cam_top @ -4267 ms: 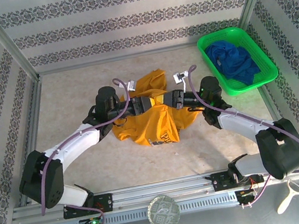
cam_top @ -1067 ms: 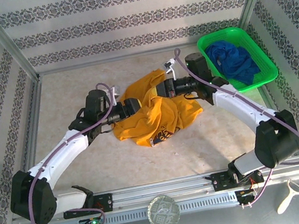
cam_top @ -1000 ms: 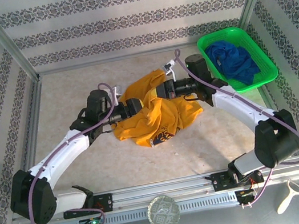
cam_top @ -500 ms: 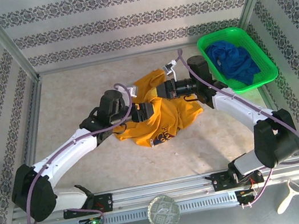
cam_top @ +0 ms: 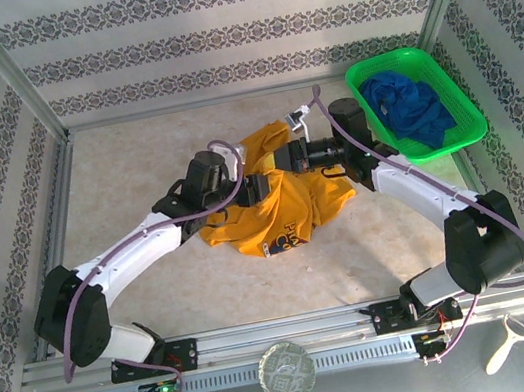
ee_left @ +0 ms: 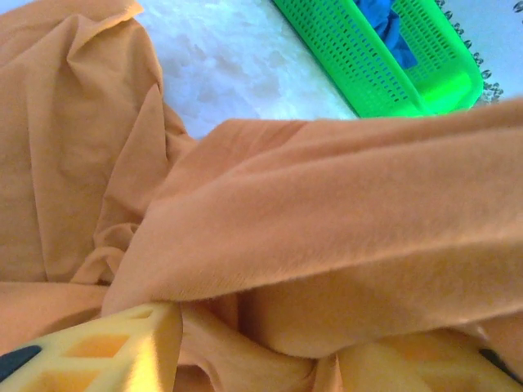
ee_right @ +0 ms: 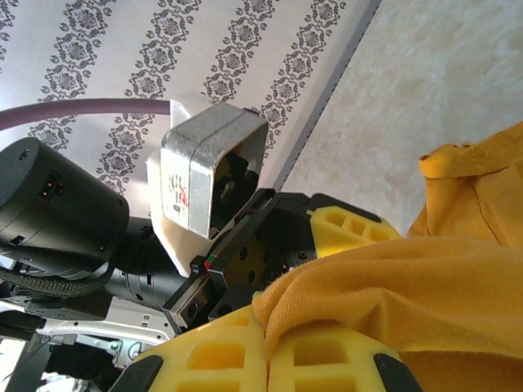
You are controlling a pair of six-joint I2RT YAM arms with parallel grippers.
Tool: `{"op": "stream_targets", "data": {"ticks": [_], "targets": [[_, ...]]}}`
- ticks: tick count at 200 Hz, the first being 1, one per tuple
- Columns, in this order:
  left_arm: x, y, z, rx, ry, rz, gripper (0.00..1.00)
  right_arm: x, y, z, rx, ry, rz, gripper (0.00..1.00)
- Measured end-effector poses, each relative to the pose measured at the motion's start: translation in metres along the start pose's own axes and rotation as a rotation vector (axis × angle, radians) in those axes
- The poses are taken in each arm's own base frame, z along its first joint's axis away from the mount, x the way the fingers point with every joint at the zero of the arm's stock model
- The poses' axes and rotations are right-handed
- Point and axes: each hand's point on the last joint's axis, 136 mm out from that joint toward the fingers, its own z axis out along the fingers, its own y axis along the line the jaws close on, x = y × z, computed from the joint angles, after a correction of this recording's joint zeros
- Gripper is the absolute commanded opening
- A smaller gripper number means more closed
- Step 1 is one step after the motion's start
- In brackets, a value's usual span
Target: Fold the inside-out t-shirt
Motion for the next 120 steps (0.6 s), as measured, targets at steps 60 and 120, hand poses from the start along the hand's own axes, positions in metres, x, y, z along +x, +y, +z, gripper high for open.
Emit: {"op": "stream_targets", "data": {"ticks": [60,120], "targets": [[-0.01,0.013,0.003,-0.077,-0.045,0.008,0.23,0.009,-0.009,-0.004,0.013,0.0,0.028,0.0],[-0.02,0.01,0.002,-0.056,-0.077,0.036,0.54,0.008,-0.004,-0.007,0.004,-0.005,0.017,0.0]]}}
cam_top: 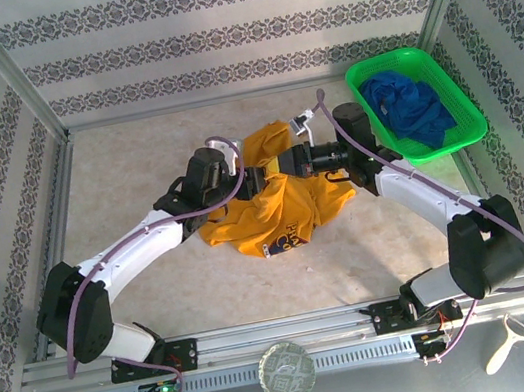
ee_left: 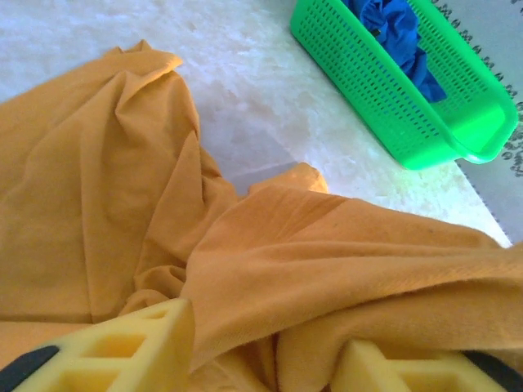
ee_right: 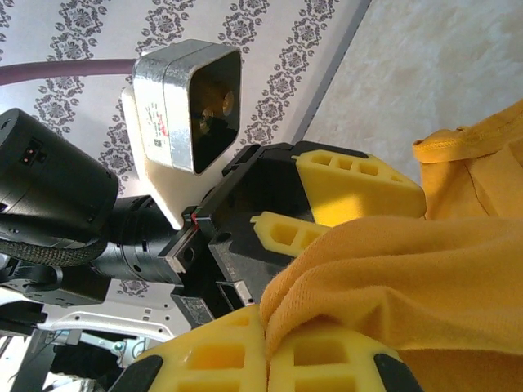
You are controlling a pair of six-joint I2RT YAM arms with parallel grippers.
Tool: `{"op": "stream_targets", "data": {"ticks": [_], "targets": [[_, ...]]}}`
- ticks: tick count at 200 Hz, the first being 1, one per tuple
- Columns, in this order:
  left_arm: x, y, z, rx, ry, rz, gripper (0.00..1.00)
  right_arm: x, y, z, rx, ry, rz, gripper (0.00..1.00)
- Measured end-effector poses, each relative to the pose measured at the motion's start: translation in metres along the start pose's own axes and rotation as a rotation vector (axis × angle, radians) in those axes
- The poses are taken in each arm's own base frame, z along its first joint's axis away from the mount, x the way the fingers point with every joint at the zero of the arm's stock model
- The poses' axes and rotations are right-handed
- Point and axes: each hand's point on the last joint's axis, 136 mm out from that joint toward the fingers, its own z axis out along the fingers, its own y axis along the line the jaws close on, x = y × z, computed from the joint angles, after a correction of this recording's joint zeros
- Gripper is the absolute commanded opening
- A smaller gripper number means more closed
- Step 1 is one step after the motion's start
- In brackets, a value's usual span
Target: Fold the inside-out t-shirt
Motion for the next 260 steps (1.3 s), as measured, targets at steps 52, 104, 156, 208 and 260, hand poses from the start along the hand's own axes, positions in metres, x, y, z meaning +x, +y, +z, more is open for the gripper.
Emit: {"op": "stream_targets", "data": {"ticks": [52,104,156,208,260], "targets": [[0.012,-0.006,0.019,0.065,0.047,-0.001,0.31,-0.003,0.003,-0.001,-0.01,-0.013,-0.002,0.0],[0.016,-0.02,0.024,0.225,0.116,-0.004,0.0,-0.009,-0.029,-0.024,0.029,-0.086,0.063,0.0],[-0.019,-0.046,-0.038,0.549,-0.02,-0.12,0.0,-0.011,-0.079,-0.012,0.056,-0.091,0.152,0.3],[-0.029,-0.053,-0.049,0.78,-0.049,-0.281,0.0,-0.008,-0.111,-0.013,0.168,-0.175,0.23,0.58],[-0.039,-0.051,-0.055,0.859,-0.072,-0.324,0.0,-0.009,-0.022,-0.061,0.288,-0.339,-0.052,0.68]]}}
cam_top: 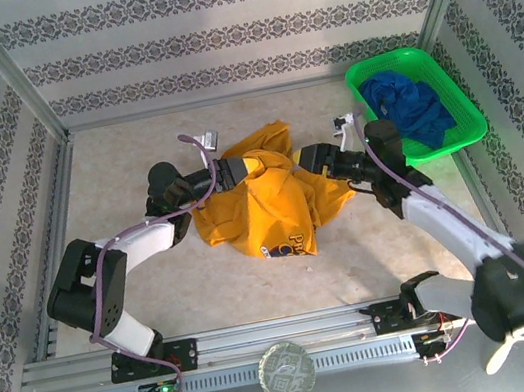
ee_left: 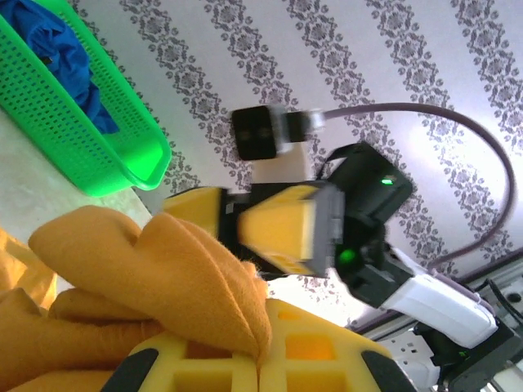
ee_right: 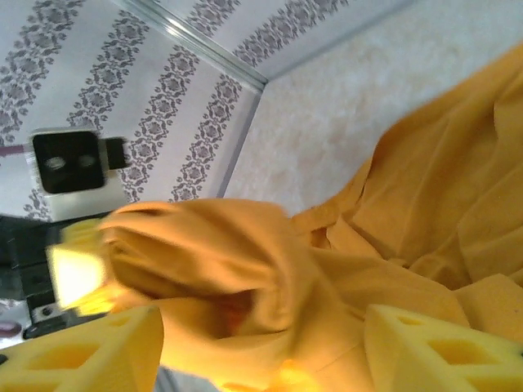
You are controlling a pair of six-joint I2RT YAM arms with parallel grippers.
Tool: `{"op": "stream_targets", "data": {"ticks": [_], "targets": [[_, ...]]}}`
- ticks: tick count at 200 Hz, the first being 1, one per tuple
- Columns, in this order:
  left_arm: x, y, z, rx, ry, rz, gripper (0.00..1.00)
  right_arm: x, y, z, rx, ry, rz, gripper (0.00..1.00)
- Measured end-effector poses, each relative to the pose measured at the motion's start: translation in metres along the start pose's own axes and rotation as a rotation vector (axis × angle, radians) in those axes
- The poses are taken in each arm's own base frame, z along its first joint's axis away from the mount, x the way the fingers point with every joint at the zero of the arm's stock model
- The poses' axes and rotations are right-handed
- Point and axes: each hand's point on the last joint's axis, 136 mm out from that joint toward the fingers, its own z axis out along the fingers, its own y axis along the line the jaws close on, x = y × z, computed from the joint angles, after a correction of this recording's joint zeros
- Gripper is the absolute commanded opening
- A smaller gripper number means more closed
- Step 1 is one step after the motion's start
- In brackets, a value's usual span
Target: Fold the inside-out t-shirt
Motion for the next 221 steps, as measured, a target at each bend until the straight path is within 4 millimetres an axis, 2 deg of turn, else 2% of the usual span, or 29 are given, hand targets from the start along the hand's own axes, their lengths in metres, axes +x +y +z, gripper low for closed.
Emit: {"op": "stream_targets", "data": {"ticks": [20,41,53,70,77,94,107,120,144,172,196,221], "targets": [[0.001,-0.001,0.0,0.002,0.008,0.001,0.0,0.0,0.024,-0.003,0.003,-0.007,-0.084,0.68],[0.002,-0.004,-0.001,-0.001,0.016,0.009,0.0,0.009,0.026,0.013,0.046,0.021,-0.12,0.63],[0.003,-0.007,-0.002,-0.002,0.019,0.017,0.0,0.02,0.023,0.028,0.069,0.057,-0.136,0.54],[0.002,-0.011,-0.002,-0.001,0.02,0.03,0.0,0.042,0.014,0.053,0.113,0.119,-0.142,0.33],[0.002,-0.012,-0.003,-0.001,0.019,0.034,0.0,0.054,0.008,0.063,0.135,0.151,-0.15,0.29],[0.002,-0.012,-0.003,-0.003,0.019,0.032,0.0,0.085,-0.01,0.079,0.191,0.215,-0.162,0.31],[0.003,-0.01,-0.003,-0.007,0.022,0.024,0.0,0.105,-0.025,0.084,0.223,0.246,-0.156,0.42],[0.005,-0.007,-0.003,-0.016,0.032,0.007,0.0,0.114,-0.037,0.08,0.246,0.244,-0.151,0.5],[0.007,-0.005,-0.003,-0.023,0.037,-0.006,0.0,0.103,-0.046,0.059,0.269,0.184,-0.146,0.52],[0.006,-0.007,-0.003,-0.017,0.034,0.003,0.0,0.063,-0.041,0.018,0.273,0.06,-0.139,0.58],[0.004,-0.01,-0.003,-0.006,0.029,0.014,0.0,0.035,-0.022,-0.012,0.246,-0.027,-0.17,0.62],[0.004,-0.012,-0.003,-0.002,0.028,0.016,0.0,0.022,0.007,-0.017,0.179,-0.034,-0.215,0.63]]}}
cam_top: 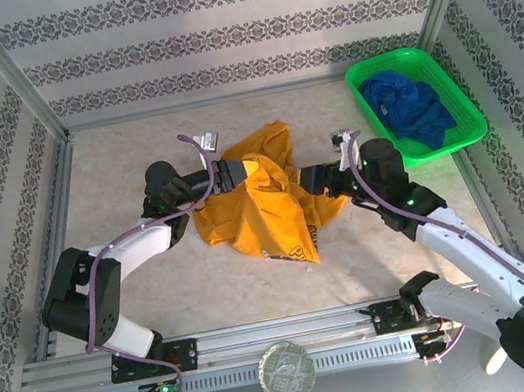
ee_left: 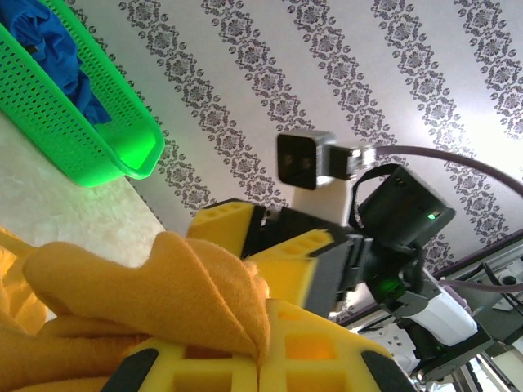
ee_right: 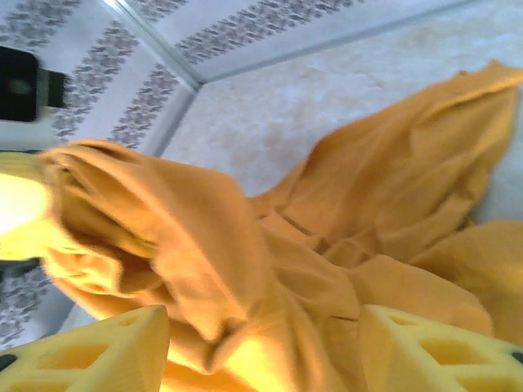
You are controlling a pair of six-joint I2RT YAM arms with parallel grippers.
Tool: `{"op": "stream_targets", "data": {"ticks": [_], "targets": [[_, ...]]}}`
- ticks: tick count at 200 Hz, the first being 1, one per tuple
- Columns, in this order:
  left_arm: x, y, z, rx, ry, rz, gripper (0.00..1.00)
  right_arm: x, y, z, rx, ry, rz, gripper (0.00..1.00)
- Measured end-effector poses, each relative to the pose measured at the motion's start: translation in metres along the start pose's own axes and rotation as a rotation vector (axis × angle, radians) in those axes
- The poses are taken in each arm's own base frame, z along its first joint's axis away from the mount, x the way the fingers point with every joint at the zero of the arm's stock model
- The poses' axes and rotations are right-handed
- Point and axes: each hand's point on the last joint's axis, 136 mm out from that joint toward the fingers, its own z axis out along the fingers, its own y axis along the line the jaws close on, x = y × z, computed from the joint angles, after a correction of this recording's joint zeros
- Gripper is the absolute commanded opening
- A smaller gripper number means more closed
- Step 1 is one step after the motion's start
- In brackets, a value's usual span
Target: Fold the inside-out t-shirt
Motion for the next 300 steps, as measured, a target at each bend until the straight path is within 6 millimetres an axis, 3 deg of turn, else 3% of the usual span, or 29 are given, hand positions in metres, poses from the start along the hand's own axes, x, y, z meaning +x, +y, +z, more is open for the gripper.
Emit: {"op": "stream_targets", "data": {"ticks": [25,56,135,146,155,182,220,248,273,300], "targets": [[-0.001,-0.002,0.0,0.002,-0.002,0.004,0.0,-0.009,0.021,0.003,-0.057,0.009,-0.039,0.62],[-0.001,-0.005,-0.001,0.007,-0.003,0.01,0.0,0.003,0.043,0.018,-0.103,0.073,-0.103,0.63],[-0.003,-0.012,-0.002,0.015,-0.007,0.024,0.0,0.031,0.012,0.05,0.01,0.182,-0.126,0.59],[-0.003,-0.012,-0.002,0.015,-0.007,0.024,0.0,0.031,0.01,0.053,0.014,0.189,-0.126,0.54],[-0.003,-0.012,-0.002,0.015,-0.007,0.024,0.0,0.03,0.009,0.056,0.019,0.19,-0.133,0.44],[-0.003,-0.012,-0.002,0.013,-0.008,0.022,0.0,0.022,0.011,0.059,0.02,0.179,-0.136,0.01],[-0.01,0.002,-0.009,-0.051,-0.067,0.017,0.0,-0.006,0.019,0.048,-0.076,0.133,-0.071,0.0],[-0.021,0.024,-0.032,-0.141,-0.165,-0.005,0.17,-0.033,0.058,0.024,-0.303,0.07,-0.056,0.0],[-0.032,0.033,-0.041,-0.181,-0.221,-0.013,0.39,-0.038,0.096,0.004,-0.517,0.074,-0.076,0.0],[-0.034,0.036,-0.043,-0.201,-0.237,-0.014,0.48,-0.031,0.105,0.002,-0.608,0.107,-0.068,0.0]]}}
